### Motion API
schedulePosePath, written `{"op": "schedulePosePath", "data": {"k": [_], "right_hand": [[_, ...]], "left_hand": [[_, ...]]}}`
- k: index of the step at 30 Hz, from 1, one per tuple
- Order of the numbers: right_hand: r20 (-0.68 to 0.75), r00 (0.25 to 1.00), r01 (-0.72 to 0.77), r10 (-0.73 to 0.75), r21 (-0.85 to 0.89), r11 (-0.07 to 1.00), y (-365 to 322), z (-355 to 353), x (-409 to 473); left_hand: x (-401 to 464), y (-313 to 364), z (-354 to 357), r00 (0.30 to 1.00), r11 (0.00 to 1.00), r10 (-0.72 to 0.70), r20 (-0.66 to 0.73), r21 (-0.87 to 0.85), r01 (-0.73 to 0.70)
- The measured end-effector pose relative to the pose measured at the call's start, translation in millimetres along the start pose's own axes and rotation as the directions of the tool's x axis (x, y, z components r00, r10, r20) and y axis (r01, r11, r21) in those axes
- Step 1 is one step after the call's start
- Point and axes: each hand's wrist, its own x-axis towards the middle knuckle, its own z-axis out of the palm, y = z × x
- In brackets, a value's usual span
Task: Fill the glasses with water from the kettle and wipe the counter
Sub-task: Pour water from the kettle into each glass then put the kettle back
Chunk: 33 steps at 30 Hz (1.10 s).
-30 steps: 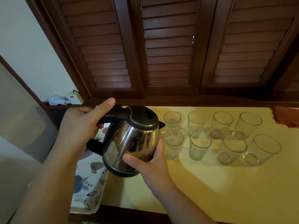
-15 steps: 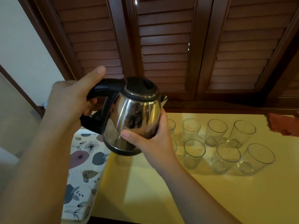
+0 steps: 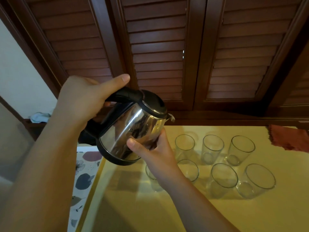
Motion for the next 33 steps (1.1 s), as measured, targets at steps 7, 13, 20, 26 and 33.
{"op": "schedulePosePath", "data": {"k": [7, 13, 20, 26, 33], "right_hand": [[0.004, 1.0, -0.011, 0.011, 0.038, 0.999, 10.6, -10.6, 2.4], [0.003, 1.0, -0.011, 0.011, 0.055, 0.998, 14.0, -12.1, 0.7], [-0.005, 1.0, -0.011, 0.011, 0.055, 0.998, 11.7, -6.3, -1.2], [-0.001, 1.0, -0.005, 0.005, 0.067, 0.998, 10.8, -4.0, -2.5], [-0.011, 1.0, 0.001, 0.0, 0.058, 0.998, 12.7, -3.0, -1.5]], "left_hand": [[0.8, 6.2, 15.0, 1.0, 0.999, 0.009, 0.028, 0.053, -0.01], [-0.3, 3.4, 16.3, 0.999, 0.999, -0.011, 0.042, 0.042, 0.009], [-0.7, 1.8, 10.4, 0.999, 1.0, -0.009, 0.05, 0.02, 0.008], [-2.1, 3.0, 8.6, 0.998, 0.999, -0.008, 0.056, 0.032, 0.006], [2.3, -2.8, 10.5, 0.999, 1.0, 0.012, 0.043, 0.028, -0.013]]}}
